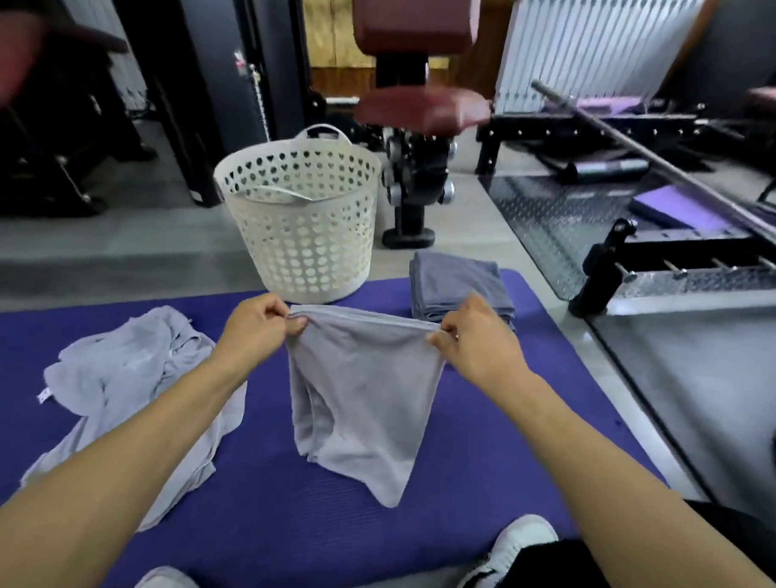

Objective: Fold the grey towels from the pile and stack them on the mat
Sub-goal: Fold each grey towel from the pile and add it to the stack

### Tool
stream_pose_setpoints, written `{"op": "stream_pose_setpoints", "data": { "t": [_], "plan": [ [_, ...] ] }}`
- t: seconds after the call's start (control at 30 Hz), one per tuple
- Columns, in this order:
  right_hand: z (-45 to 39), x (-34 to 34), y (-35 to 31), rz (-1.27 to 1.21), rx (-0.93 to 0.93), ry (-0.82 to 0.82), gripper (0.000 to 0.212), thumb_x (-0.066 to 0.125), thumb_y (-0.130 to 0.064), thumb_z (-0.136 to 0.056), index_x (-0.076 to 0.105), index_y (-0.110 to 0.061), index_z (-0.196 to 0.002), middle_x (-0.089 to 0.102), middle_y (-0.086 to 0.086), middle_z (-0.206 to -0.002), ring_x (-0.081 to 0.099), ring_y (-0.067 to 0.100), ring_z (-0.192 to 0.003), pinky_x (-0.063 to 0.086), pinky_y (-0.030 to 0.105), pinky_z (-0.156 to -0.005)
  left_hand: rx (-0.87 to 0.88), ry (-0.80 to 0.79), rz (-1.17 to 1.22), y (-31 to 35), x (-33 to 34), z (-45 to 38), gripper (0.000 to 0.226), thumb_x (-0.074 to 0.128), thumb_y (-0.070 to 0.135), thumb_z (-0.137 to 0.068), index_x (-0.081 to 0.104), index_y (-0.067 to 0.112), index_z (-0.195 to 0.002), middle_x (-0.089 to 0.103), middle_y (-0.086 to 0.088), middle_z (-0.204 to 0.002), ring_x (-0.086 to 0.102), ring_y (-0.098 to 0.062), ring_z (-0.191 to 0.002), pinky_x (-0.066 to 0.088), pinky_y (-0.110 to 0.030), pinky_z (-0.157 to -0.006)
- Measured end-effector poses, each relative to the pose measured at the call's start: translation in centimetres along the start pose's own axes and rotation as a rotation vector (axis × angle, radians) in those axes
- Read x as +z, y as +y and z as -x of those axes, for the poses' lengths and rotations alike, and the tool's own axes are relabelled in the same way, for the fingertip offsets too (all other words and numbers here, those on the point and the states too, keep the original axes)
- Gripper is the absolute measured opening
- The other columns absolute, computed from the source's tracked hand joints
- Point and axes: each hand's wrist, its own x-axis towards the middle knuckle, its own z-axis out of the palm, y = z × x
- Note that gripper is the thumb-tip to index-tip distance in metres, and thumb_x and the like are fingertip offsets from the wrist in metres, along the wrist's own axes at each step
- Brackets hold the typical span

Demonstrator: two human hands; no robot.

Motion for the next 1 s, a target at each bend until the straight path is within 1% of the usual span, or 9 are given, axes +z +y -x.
{"op": "stream_pose_setpoints", "data": {
  "t": [0.17,0.3,0.37,0.5,0.57,0.63,0.83,0.93,1.0],
  "plan": [
    [-0.9,-2.8,-3.1,0.203,0.036,-0.012,0.037,0.052,-0.039,-0.098,0.054,-0.011,-0.074,0.059,0.009,-0.087,0.048,0.027,-0.075,0.033,0.032,-0.058,0.002,-0.170,0.033,2.3,-2.6,3.7,0.020,0.077,0.015,-0.084,0.059,0.013,-0.073,0.060,0.005,-0.065,0.055,-0.008,-0.069,0.045,-0.028,-0.076],
    [-0.7,-2.1,-5.1,-0.049,-0.017,-0.114,0.044,0.060,-0.037,-0.095,0.050,-0.008,-0.063,0.053,0.007,-0.062,0.049,0.022,-0.060,0.033,0.032,-0.051,-0.029,-0.153,0.146,1.3,-3.9,5.2,0.022,0.072,0.007,-0.087,0.055,0.012,-0.073,0.055,0.004,-0.059,0.053,-0.010,-0.064,0.047,-0.027,-0.072],
    [-1.0,-2.0,-5.7,-0.149,-0.096,-0.194,0.039,0.067,-0.037,-0.091,0.061,-0.006,-0.068,0.062,0.008,-0.063,0.053,0.017,-0.057,0.040,0.027,-0.051,-0.096,0.004,0.164,0.3,-5.9,4.8,0.025,0.075,0.009,-0.084,0.055,0.015,-0.070,0.055,-0.004,-0.067,0.051,-0.019,-0.073,0.044,-0.031,-0.069],
    [-2.3,-2.3,-4.9,-0.172,-0.040,-0.092,0.040,0.071,-0.036,-0.089,0.054,-0.010,-0.063,0.054,0.002,-0.059,0.044,0.014,-0.054,0.032,0.027,-0.050,-0.137,-0.258,0.335,0.4,-7.2,4.9,0.031,0.072,0.006,-0.085,0.055,0.019,-0.064,0.054,-0.007,-0.067,0.050,-0.019,-0.065,0.044,-0.026,-0.065],
    [-2.3,-2.3,-4.6,-0.210,-0.027,-0.100,0.037,0.073,-0.035,-0.087,0.058,-0.010,-0.064,0.054,-0.001,-0.058,0.045,0.012,-0.053,0.033,0.025,-0.050,-0.125,-0.176,0.338,0.4,-6.3,4.4,0.030,0.069,0.005,-0.088,0.052,0.017,-0.066,0.055,-0.005,-0.065,0.049,-0.017,-0.062,0.043,-0.023,-0.059],
    [-1.8,-1.9,-5.0,-0.232,-0.079,-0.203,0.026,0.076,-0.031,-0.085,0.065,-0.012,-0.072,0.061,-0.004,-0.063,0.052,0.009,-0.057,0.039,0.020,-0.055,-0.111,0.004,0.200,-0.3,-6.5,3.7,0.028,0.073,0.008,-0.086,0.053,0.015,-0.068,0.057,-0.006,-0.067,0.051,-0.020,-0.069,0.044,-0.029,-0.064],
    [-1.5,-0.9,-4.3,-0.290,0.003,-0.132,0.017,0.078,-0.020,-0.083,0.063,-0.014,-0.091,0.067,0.004,-0.078,0.061,0.015,-0.069,0.047,0.021,-0.057,-0.083,-0.037,0.083,-1.6,-6.9,3.8,0.026,0.076,0.010,-0.083,0.055,0.015,-0.070,0.057,-0.006,-0.066,0.053,-0.021,-0.073,0.049,-0.039,-0.080],
    [-0.7,-0.6,-4.7,-0.212,-0.057,-0.294,0.016,0.076,-0.021,-0.086,0.067,-0.017,-0.098,0.069,0.005,-0.081,0.064,0.019,-0.073,0.052,0.030,-0.068,-0.167,-0.152,0.134,-1.7,-6.0,4.2,0.024,0.073,0.008,-0.087,0.053,0.013,-0.073,0.058,-0.008,-0.070,0.056,-0.022,-0.075,0.055,-0.040,-0.084],
    [-0.2,-0.6,-4.4,-0.148,-0.067,-0.284,0.006,0.073,-0.020,-0.088,0.072,-0.015,-0.091,0.067,0.000,-0.078,0.059,0.012,-0.069,0.046,0.019,-0.059,-0.163,-0.103,0.058,-2.0,-5.6,4.3,0.020,0.071,0.010,-0.088,0.055,0.011,-0.078,0.059,-0.007,-0.072,0.056,-0.021,-0.076,0.052,-0.035,-0.079]
  ]
}}
